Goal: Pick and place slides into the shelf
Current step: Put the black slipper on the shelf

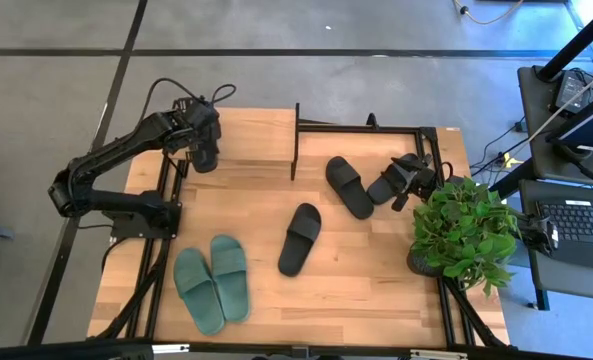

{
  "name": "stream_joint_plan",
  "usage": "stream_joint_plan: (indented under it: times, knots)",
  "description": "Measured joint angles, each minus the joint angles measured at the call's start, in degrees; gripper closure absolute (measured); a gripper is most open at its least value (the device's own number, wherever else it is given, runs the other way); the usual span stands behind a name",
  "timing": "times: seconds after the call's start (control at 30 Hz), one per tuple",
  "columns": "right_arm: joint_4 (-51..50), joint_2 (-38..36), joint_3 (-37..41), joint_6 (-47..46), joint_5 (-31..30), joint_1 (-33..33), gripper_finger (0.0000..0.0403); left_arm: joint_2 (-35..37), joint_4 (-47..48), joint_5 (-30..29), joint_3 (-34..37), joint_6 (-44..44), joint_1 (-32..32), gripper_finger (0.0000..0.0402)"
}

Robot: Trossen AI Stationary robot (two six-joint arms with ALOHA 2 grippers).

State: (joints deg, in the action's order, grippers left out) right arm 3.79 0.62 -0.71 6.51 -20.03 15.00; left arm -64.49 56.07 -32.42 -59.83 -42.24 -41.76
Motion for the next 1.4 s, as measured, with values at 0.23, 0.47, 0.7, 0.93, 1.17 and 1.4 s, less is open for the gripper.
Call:
stream_joint_plan:
  times: [0.23,0.47,0.7,0.93,1.17,1.4]
  knots:
    - [0.00,0.00,0.00,-0.01,0.02,0.00,0.0146,0.00,0.01,-0.39,0.00,0.07,0.00,0.0349]
    - [0.00,0.00,0.00,-0.01,0.02,0.00,0.0146,0.00,0.00,-0.73,0.00,0.14,0.02,0.0288]
    - [0.00,0.00,0.00,-0.01,0.02,0.00,0.0146,1.09,-0.02,-2.98,0.00,2.36,0.21,0.0248]
    - [-0.02,0.00,0.00,-0.03,0.04,0.00,0.0146,6.22,-0.20,-1.19,0.00,12.54,0.93,0.0246]
    - [-0.01,0.00,0.00,-0.03,0.04,-0.01,0.0146,11.41,-0.02,12.68,0.00,29.94,0.90,0.0246]
    - [0.00,0.00,0.00,0.03,0.04,-0.01,0.0146,10.33,-7.98,39.03,0.00,34.95,1.18,0.0246]
